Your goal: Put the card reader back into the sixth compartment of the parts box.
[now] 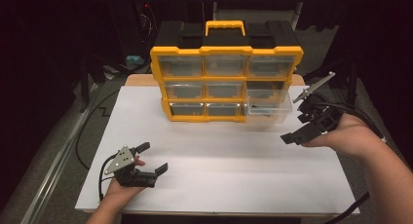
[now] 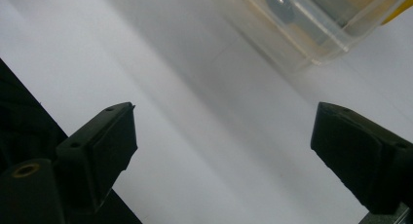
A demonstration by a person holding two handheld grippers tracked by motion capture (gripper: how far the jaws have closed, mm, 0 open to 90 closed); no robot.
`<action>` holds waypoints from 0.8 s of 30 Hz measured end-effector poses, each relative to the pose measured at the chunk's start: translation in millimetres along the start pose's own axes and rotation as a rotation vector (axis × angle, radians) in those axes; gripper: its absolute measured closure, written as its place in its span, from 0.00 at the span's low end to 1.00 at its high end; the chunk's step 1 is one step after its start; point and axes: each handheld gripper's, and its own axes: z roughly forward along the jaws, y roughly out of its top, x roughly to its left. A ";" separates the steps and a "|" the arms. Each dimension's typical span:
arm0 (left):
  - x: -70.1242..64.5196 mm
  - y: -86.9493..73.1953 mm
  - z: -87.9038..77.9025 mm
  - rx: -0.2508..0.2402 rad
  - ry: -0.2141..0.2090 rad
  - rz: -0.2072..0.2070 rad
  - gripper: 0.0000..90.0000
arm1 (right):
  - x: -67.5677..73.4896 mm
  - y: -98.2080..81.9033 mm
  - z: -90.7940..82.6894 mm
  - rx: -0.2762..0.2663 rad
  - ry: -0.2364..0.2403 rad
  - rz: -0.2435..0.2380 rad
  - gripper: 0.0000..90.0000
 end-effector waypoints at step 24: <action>-0.8 -3.3 1.8 0.009 0.008 0.022 0.00 | 11.0 -24.6 55.2 0.042 -0.029 0.005 0.00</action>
